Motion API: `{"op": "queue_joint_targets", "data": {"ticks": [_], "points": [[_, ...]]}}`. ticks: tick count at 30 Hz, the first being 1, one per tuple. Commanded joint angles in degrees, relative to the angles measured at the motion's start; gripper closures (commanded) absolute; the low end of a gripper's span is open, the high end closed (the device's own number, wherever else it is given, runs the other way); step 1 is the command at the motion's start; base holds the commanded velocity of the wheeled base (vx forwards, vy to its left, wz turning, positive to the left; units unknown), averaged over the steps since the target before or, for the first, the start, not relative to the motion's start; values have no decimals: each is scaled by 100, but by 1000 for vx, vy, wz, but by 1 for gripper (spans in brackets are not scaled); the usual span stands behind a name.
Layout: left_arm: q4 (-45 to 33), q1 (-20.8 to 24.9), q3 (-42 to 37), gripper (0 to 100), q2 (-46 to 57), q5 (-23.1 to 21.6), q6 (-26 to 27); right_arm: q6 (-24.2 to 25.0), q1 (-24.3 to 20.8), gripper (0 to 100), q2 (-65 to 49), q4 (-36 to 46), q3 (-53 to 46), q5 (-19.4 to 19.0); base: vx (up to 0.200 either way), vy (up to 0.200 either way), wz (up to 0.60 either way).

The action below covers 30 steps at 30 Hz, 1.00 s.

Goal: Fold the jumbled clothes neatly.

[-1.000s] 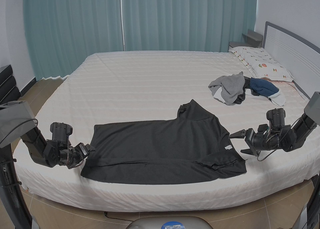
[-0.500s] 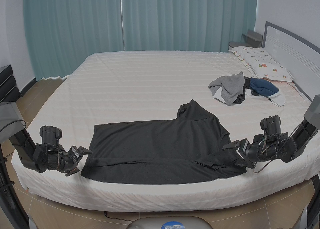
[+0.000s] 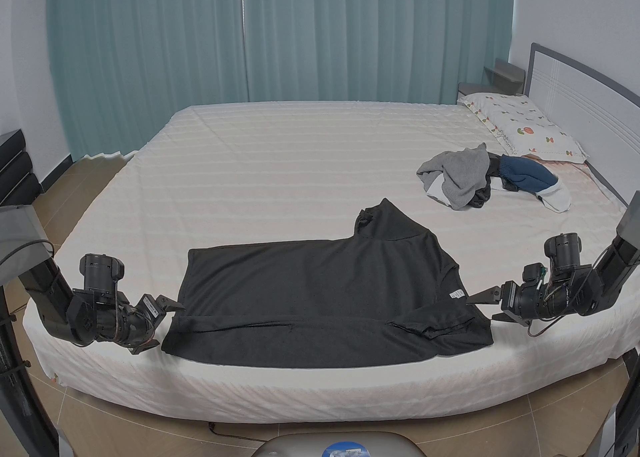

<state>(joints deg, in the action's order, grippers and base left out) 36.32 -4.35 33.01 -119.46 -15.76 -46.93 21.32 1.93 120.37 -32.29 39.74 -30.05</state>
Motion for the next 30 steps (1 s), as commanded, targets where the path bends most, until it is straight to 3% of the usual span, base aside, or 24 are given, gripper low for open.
{"op": "queue_joint_targets", "data": {"ticks": [1,11,12,30], "points": [[-2,-4,-5,0,-52,3,0,-172,18,0,435,-49,16,-27,0,0,0],[-2,-4,-5,0,-60,3,0,-401,18,0,593,-67,-19,-115,0,0,0],[-2,-4,-5,0,-60,3,0,-576,36,100,646,-75,-45,-115,0,0,0],[-10,-22,30,0,-60,12,18,-1288,554,100,584,-67,-230,-124,0,0,0]]}}
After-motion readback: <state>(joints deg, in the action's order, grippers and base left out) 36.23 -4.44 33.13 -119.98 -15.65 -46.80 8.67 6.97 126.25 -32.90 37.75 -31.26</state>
